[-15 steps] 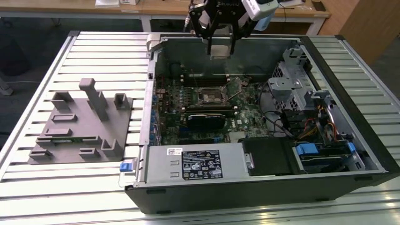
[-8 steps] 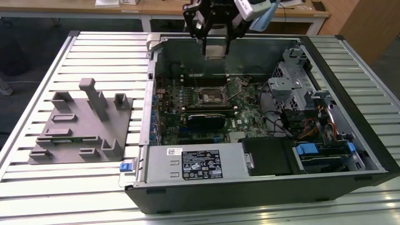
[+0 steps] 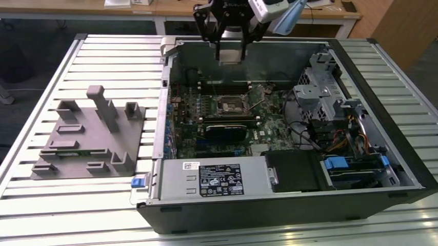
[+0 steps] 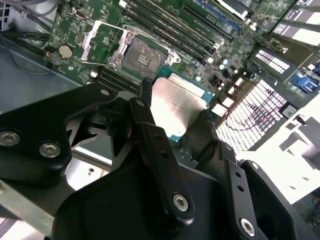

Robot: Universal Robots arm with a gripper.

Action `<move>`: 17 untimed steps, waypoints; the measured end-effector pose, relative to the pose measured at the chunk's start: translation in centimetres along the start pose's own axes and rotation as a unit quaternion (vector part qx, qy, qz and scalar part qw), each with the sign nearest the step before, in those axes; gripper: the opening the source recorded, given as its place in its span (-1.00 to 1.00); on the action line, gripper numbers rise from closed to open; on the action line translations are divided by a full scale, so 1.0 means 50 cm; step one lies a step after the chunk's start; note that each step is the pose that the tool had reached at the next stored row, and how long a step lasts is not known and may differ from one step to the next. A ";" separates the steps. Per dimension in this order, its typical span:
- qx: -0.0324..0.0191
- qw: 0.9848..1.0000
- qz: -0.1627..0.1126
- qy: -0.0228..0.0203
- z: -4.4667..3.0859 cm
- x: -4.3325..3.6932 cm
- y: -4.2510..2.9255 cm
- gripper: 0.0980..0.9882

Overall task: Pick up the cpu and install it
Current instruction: 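Place the cpu into insertion slot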

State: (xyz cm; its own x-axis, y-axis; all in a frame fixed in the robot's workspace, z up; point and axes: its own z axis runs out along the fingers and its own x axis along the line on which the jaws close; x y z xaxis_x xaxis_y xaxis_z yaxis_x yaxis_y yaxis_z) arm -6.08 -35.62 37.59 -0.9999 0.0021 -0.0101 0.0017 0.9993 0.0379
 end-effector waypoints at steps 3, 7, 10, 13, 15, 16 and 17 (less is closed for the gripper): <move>0.000 1.000 0.008 0.000 0.000 0.002 0.000 -0.02; 0.000 1.000 0.029 -0.001 0.001 0.002 0.000 -0.02; 0.001 0.999 0.051 -0.002 0.002 0.002 0.000 -0.02; 0.001 0.997 0.071 -0.003 0.002 0.002 0.000 -0.02; 0.001 0.996 0.085 -0.003 0.002 0.002 0.000 -0.02; 0.001 0.996 0.092 -0.003 0.003 0.002 0.000 -0.02; 0.001 0.995 0.098 -0.004 0.003 0.002 0.000 -0.02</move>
State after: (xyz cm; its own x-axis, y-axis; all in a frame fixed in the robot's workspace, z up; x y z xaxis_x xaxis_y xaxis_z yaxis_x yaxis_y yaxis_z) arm -6.18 -35.59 37.46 -0.9803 0.1974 -0.0101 0.1969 0.9797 0.0377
